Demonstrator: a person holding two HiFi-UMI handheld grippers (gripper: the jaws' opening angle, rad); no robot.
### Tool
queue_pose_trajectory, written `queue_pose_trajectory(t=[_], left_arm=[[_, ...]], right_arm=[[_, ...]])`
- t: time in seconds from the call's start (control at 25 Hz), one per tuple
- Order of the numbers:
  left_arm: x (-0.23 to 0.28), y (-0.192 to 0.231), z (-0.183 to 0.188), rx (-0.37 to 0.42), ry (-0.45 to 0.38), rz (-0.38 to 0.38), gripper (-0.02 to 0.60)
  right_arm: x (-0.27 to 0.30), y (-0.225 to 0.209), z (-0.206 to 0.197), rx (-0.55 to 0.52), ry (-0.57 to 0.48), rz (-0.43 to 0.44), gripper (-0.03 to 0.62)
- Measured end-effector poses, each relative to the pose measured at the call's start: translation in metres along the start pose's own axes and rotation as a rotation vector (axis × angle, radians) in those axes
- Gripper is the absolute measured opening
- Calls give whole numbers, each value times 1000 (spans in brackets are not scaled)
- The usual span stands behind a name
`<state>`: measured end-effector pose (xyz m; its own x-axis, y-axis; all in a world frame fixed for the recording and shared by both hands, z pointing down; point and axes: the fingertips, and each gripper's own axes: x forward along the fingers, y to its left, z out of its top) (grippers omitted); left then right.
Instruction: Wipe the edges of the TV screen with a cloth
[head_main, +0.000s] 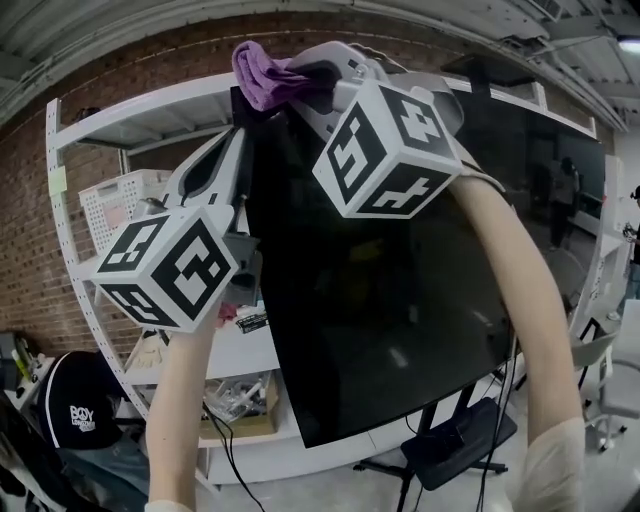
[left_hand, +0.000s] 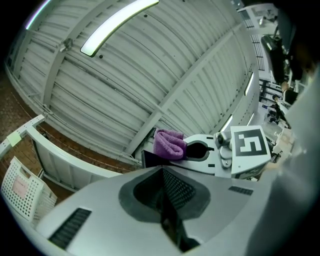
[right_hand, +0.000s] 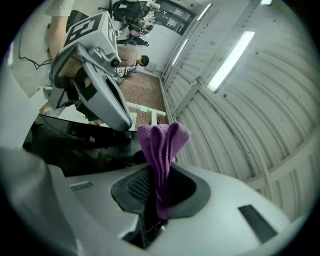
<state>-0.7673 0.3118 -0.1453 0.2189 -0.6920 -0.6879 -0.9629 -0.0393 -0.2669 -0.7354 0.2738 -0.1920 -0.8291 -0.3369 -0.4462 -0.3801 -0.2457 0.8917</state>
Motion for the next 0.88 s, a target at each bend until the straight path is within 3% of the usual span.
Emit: queue_pose_trajectory(t=[0.24, 0.36, 0.52, 0.88], left_arm=[[7, -22, 2, 166, -9, 127, 15], [3, -24, 6, 184, -18, 160, 15], [4, -43, 9, 216, -13, 124, 15], [28, -79, -16, 139, 22, 16, 15]], right_arm=[[-20, -8, -29, 8, -20, 29, 63], [-22, -10, -35, 37, -29, 24, 63], [-16, -8, -36, 20, -7, 20, 63], [-19, -8, -43, 53, 59, 8, 63]])
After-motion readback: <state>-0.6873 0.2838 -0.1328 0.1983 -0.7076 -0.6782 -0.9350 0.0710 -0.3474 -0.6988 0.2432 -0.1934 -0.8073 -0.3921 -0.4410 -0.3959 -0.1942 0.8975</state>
